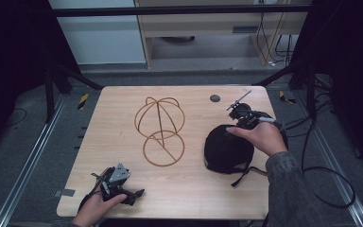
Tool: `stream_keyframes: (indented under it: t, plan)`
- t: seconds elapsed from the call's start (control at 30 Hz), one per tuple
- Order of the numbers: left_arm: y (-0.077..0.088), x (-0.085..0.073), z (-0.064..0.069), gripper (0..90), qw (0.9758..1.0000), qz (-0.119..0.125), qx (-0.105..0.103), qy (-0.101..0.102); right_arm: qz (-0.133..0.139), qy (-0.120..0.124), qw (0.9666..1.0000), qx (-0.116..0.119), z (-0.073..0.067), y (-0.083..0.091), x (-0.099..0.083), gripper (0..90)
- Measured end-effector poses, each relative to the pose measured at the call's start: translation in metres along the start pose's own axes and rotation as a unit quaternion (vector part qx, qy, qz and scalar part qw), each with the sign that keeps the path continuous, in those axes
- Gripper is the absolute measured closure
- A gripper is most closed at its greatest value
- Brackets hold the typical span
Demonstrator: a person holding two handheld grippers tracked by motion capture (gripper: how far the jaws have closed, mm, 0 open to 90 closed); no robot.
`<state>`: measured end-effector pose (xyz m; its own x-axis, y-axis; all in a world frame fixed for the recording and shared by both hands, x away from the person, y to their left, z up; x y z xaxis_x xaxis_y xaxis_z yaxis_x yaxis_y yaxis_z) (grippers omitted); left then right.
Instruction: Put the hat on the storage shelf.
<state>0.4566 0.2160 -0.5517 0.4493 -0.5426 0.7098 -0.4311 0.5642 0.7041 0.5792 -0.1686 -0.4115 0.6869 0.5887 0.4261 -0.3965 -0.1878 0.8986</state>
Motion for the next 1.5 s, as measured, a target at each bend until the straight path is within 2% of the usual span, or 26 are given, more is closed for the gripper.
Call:
stream_keyframes:
  t: [0.27,0.4,0.73,0.93,1.03,1.07,1.13,1.17,1.37,1.4,1.47,1.5]
  plan:
    - [0.000,0.000,0.000,0.0,1.0000,0.000,0.000,0.000,-0.026,-0.008,0.9996,-0.001,0.001,-0.015,0.001,34.4]
    - [0.000,0.000,0.000,0.0,1.0000,0.000,0.000,0.000,-0.028,-0.019,0.9994,0.001,0.001,-0.018,0.001,34.1]
    - [0.000,0.000,0.000,0.0,1.0000,0.000,0.000,0.000,-0.030,-0.022,0.9993,0.003,0.002,-0.024,0.001,37.5]
    - [0.000,0.000,0.000,0.0,1.0000,0.000,0.000,0.000,-0.041,-0.018,0.9990,0.006,0.000,-0.031,0.000,43.4]
    - [0.000,0.000,0.000,0.0,1.0000,0.000,0.000,0.000,-0.044,-0.018,0.9989,0.006,-0.001,-0.033,-0.001,52.7]
    - [0.000,0.000,0.000,0.0,1.0000,0.000,0.000,0.000,-0.044,-0.018,0.9989,0.006,-0.001,-0.033,-0.001,52.7]
    - [0.000,0.000,0.000,0.0,1.0000,0.000,0.000,0.000,-0.044,-0.016,0.9989,0.004,-0.001,-0.033,-0.002,60.9]
    - [0.000,0.000,0.000,0.0,1.0000,0.000,0.000,0.000,-0.039,-0.009,0.9992,0.008,0.000,-0.033,-0.001,67.7]
    - [0.000,0.000,0.000,0.0,1.0000,0.000,0.000,0.000,-0.036,0.003,0.9993,0.012,-0.001,-0.029,-0.003,72.5]
    - [0.000,0.000,0.000,0.0,1.0000,0.000,0.000,0.000,-0.033,0.003,0.9994,0.011,-0.001,-0.026,-0.003,72.7]
    - [0.000,0.000,0.000,0.0,1.0000,0.000,0.000,0.000,-0.007,-0.001,0.9999,0.012,-0.002,-0.016,-0.002,72.9]
    - [0.000,0.000,0.000,0.0,1.0000,0.000,0.000,0.000,-0.007,-0.001,0.9999,0.012,-0.002,-0.016,-0.002,72.9]
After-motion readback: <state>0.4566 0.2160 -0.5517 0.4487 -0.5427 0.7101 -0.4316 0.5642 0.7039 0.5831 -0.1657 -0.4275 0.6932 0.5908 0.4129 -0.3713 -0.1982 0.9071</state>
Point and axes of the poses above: each handheld gripper's, and its own axes: y roughly backward along the jaws, x roughly out of its top, z roughly to its right, the point moved 6 cm from there along -y, roughly forward along the jaws, and after that the axes turned 3 degrees about -x, right-handed, at the moved point
